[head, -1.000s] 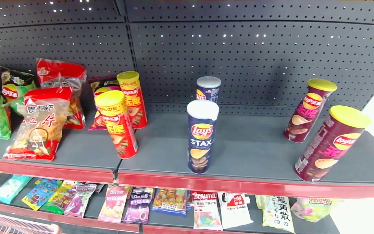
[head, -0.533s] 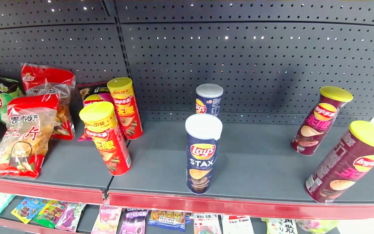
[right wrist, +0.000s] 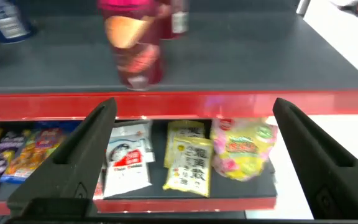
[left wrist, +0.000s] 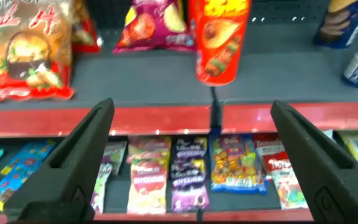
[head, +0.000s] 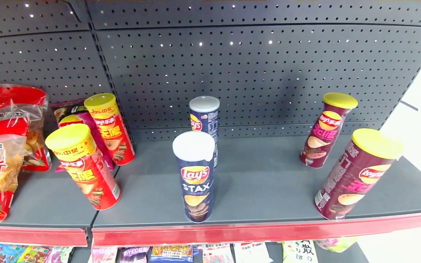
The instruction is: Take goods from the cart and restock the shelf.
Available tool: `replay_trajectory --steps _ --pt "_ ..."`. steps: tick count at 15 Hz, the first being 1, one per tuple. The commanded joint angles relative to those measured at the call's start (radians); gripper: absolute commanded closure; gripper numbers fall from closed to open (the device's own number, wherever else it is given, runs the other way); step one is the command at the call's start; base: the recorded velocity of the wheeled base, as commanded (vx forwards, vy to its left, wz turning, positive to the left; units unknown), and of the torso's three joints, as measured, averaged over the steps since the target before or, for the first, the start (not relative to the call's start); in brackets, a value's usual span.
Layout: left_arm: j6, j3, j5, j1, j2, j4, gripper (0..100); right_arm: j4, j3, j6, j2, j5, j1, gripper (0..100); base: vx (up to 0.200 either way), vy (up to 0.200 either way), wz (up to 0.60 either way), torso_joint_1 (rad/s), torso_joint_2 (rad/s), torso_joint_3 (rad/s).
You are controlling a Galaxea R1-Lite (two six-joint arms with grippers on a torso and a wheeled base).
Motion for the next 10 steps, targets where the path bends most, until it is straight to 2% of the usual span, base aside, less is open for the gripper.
replay_trajectory --steps 1,10 --pt "0.000 0.000 0.001 0.000 0.000 0.002 0 0.000 0.000 -0.001 0.001 0.001 -0.001 0 0.000 0.000 0.00 0.000 0.00 0.000" --pt "-0.001 0.000 0.001 0.000 0.000 0.000 0 0.000 0.000 -0.001 0.001 0.001 -0.001 0 0.000 0.000 0.00 0.000 0.00 0.000"
